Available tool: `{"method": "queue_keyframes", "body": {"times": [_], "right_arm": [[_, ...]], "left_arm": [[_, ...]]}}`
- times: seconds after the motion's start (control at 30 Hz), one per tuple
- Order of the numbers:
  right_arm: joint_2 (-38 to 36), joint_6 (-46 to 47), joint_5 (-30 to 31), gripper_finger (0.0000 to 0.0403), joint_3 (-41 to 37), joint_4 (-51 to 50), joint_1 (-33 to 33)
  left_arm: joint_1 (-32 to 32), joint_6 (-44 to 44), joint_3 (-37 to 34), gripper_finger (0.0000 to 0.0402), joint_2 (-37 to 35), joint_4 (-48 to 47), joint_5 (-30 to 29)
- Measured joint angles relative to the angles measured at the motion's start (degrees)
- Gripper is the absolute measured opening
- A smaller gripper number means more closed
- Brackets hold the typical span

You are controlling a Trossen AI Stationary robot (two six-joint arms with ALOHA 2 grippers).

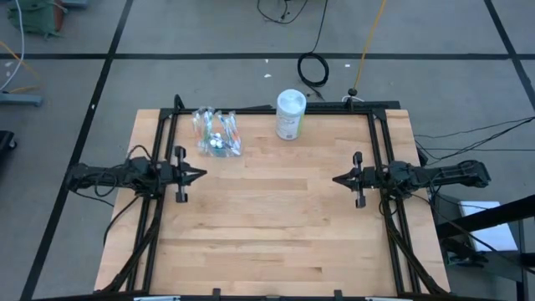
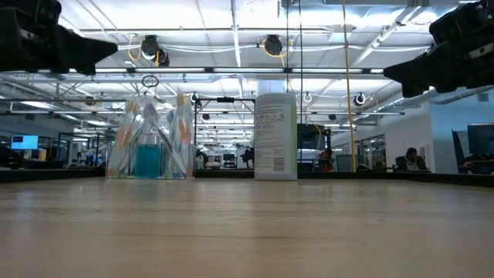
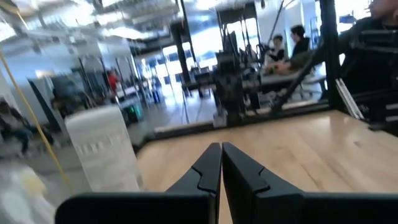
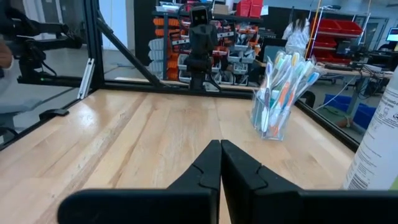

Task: Pick & Place toothbrushing station
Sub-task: Return to Home Position

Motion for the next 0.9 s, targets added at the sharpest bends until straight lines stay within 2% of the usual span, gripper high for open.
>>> {"method": "queue_keyframes", "body": {"times": [0.2,0.5,0.77,0.9], "right_arm": [[0.0,0.0,0.1,0.0,-0.1,0.0,0.0],[0.0,-0.1,0.1,0.0003,-0.1,0.0,0.0],[0.0,-0.1,0.1,0.0004,-0.2,0.0,0.0],[0.0,-0.2,0.1,0.0004,-0.2,0.1,0.0]], "left_arm": [[0.0,-1.0,0.1,0.0021,0.0,-7.0,0.1],[0.0,-0.2,0.2,0.0021,1.1,-7.7,0.1],[0.0,-8.8,0.2,0.0021,1.2,-7.7,0.1],[0.0,-10.5,0.1,0.0021,1.2,-6.7,0.0]]}}
